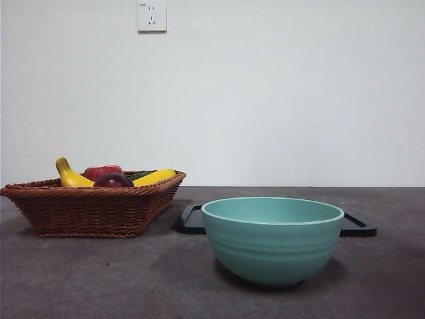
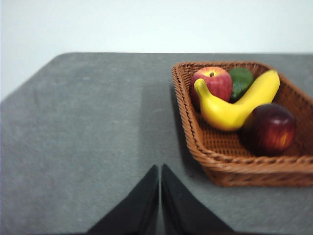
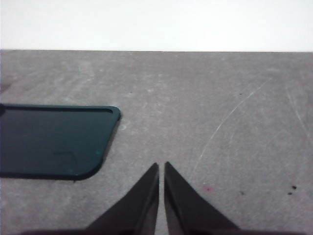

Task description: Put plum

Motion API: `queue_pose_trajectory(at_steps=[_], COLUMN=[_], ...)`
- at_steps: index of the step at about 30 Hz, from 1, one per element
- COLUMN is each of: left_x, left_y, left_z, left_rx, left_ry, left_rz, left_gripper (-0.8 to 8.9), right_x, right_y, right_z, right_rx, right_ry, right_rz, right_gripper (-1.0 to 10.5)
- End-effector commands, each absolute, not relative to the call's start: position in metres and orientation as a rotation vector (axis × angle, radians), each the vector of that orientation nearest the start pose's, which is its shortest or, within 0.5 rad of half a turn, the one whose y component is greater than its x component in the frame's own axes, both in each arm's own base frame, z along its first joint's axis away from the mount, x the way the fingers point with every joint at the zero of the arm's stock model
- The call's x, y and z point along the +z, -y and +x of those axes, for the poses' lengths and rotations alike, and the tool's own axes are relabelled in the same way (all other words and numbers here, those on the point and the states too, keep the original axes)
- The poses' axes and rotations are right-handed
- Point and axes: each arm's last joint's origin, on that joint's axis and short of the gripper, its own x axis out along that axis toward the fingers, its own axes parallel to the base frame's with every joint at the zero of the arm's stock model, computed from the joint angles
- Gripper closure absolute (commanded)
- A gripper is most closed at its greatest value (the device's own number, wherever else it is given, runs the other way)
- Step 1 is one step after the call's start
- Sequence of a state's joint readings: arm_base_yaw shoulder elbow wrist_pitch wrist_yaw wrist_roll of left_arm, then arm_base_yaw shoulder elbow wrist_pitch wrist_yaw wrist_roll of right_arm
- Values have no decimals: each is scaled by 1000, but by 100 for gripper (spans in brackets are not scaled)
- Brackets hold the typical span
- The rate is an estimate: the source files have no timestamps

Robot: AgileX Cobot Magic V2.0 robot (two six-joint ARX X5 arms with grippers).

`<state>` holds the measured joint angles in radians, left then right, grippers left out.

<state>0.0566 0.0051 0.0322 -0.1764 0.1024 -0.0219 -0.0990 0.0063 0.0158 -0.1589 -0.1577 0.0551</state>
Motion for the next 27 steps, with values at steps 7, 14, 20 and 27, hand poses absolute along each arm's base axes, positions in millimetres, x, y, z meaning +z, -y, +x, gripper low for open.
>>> queue_pose_trajectory(at_steps=[7,14,20,27], left_x=[151,166,187,223], left_y=[-3,-1,0,2], left_z=[95,92,85,80], left_rx=[-12,-50,-62,-131], left_ry=[-181,-169,-195,-238], left_rz=[-366,-465,-475,-439], left_gripper=[807,804,804,804], right_x=[153,167,201,244], right_y=[4,3,2,0], right_z=[95,93,84,73], right_rx=[87,104,111,129], right_ry=[-156,-126,-74,-131], right_rz=[262,326,316,308], right_gripper=[937,938,938,938])
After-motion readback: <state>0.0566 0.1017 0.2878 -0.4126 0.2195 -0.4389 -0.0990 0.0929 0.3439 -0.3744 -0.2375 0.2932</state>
